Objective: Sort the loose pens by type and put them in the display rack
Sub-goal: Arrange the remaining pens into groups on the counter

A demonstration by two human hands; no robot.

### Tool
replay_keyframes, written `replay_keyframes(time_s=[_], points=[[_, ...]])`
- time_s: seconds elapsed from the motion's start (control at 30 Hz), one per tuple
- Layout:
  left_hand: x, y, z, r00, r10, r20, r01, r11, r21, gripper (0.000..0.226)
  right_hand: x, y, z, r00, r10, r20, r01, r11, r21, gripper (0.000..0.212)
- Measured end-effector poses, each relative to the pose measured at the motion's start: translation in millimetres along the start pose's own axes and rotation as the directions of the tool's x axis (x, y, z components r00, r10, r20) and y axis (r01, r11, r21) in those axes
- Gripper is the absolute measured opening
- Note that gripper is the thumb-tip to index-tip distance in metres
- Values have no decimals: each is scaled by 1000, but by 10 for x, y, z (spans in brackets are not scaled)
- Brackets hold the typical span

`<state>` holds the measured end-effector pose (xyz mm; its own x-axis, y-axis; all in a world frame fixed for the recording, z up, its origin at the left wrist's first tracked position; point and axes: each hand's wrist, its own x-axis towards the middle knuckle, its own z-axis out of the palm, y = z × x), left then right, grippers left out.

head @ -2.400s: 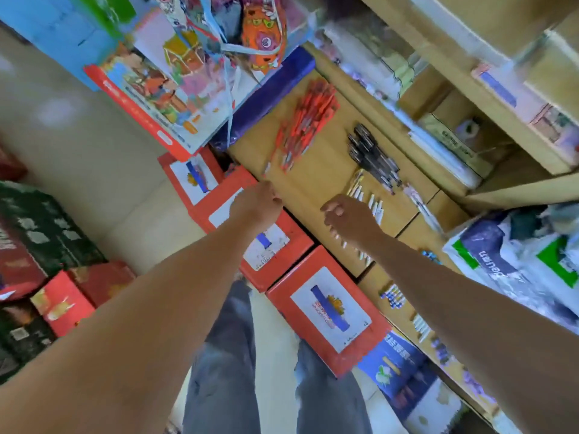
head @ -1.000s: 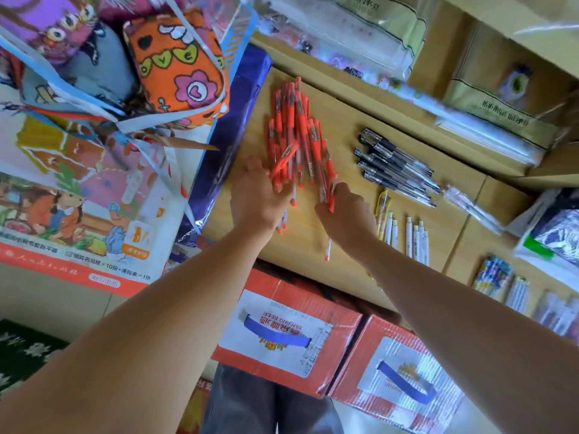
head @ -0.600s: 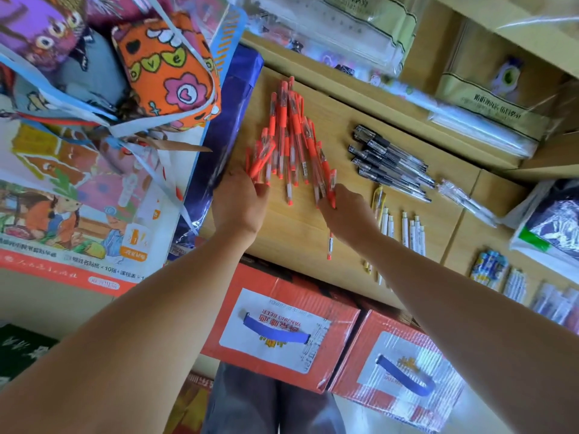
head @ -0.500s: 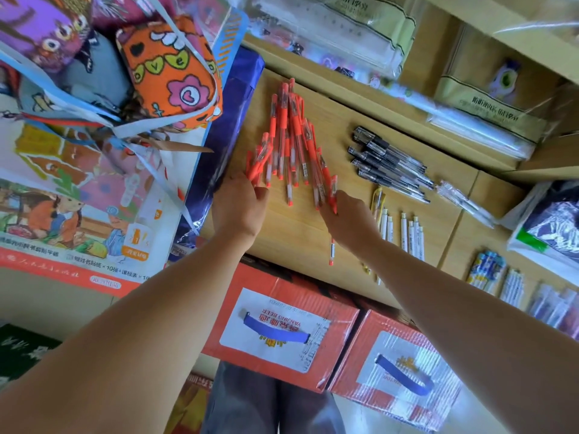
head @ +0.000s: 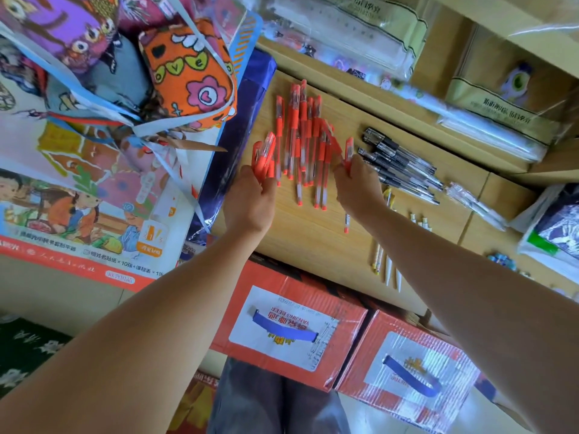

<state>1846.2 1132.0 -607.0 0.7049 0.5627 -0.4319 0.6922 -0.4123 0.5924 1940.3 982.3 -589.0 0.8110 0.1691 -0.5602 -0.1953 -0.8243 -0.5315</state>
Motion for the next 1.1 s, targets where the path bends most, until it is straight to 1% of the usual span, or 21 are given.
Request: replay_keyframes(time_s=[0.1,0.17,0.23,0.33,0.4,0.47,0.53,0.63,0.7,0.77,0.83,0.93,1.0,1.1], points=[[-23,17,-29,998,-47,31,49,997,-60,31,-25,69,1,1000,24,-15,-24,1000,-11,17],[-50,40,-59,996,-63,57,68,995,-79,32,-57,149,-1,999,46,6,-46,999,19,23],[-77,57,-79,992,-77,99,88,990,-107,30,-116,228,-16,996,68,64,-74,993,93,31],[-149,108,-111,983,-88,159,107,987,-119,31,-233,296,-77,985,97,143,-128,965,230,32],[-218,167,-133,979,-102,177,123,985,-117,29,-321,302,-146,978,69,199,-115,966,230,26],[-288,259,-156,975,-120,187,147,980,-136,24,-417,281,-238,966,10,260,-75,968,241,22],[-355,375,-170,972,-139,191,174,967,-183,23,-526,250,-342,943,-40,331,-52,963,266,22],[-487,586,-204,975,-137,173,191,919,-344,34,-751,200,-517,887,-72,457,-71,955,289,25],[-603,730,-219,977,-105,185,169,912,-375,28,-930,158,-651,848,-92,522,-77,953,293,26],[-723,851,-234,976,-61,210,135,923,-360,21,-1104,143,-780,825,-91,558,-86,955,283,25],[-839,955,-241,963,-7,268,99,938,-333,24,-1263,169,-889,829,-87,553,-85,957,277,26],[-1061,1113,-217,899,104,426,31,954,-297,23,-1492,232,-1004,859,-85,504,-109,933,344,24],[-1231,1237,-210,873,139,467,5,956,-294,24,-1640,295,-1048,889,-51,455,-173,883,437,20],[-1478,1414,-216,841,150,519,6,958,-287,14,-1894,454,-1152,940,50,338,-240,801,548,25]])
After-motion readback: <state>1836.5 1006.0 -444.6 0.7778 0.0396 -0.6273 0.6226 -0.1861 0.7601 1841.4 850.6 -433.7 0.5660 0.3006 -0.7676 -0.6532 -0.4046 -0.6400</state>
